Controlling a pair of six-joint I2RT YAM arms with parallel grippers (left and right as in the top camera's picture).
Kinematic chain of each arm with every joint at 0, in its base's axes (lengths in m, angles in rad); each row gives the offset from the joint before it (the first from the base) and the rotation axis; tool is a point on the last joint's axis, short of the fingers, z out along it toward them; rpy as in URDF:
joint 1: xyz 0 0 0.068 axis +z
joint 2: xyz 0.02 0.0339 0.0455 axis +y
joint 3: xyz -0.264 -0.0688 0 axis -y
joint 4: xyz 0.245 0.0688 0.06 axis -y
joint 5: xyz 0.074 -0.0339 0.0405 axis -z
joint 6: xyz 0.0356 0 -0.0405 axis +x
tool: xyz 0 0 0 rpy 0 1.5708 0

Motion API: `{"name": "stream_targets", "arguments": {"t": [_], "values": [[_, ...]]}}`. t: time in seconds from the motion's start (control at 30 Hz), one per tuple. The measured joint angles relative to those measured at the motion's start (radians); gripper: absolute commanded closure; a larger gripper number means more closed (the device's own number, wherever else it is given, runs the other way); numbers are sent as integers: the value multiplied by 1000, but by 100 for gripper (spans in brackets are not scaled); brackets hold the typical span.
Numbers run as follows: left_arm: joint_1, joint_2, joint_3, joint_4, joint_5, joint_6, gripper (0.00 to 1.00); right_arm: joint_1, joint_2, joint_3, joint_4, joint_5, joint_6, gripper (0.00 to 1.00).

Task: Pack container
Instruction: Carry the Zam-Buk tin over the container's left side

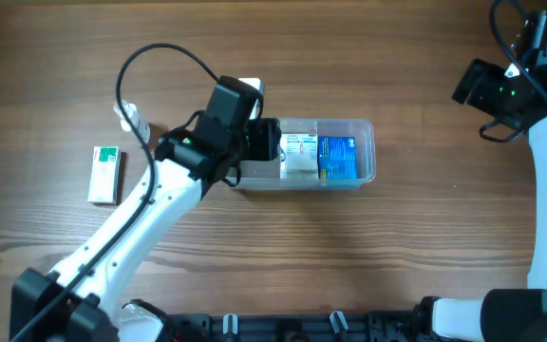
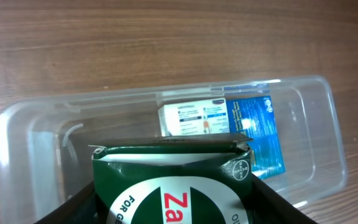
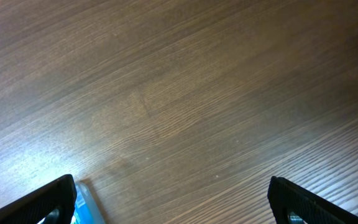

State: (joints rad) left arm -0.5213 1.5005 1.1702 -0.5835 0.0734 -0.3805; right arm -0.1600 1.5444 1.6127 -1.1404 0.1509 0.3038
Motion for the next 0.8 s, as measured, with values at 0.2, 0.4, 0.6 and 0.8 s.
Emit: {"name": "stream_targets", "arguments": {"t": [0.2,0.4,0.6,0.8], "values": [[-9,127,1,47,-23,-1,43,0,0,0,0,0,0,0],[-9,199,1,62,-62,-3,43,0,0,0,0,0,0,0],[-9,299,1,92,-77,-3,43,0,0,0,0,0,0,0],[-9,321,1,92,-123,-3,46,0,0,0,0,0,0,0]]}}
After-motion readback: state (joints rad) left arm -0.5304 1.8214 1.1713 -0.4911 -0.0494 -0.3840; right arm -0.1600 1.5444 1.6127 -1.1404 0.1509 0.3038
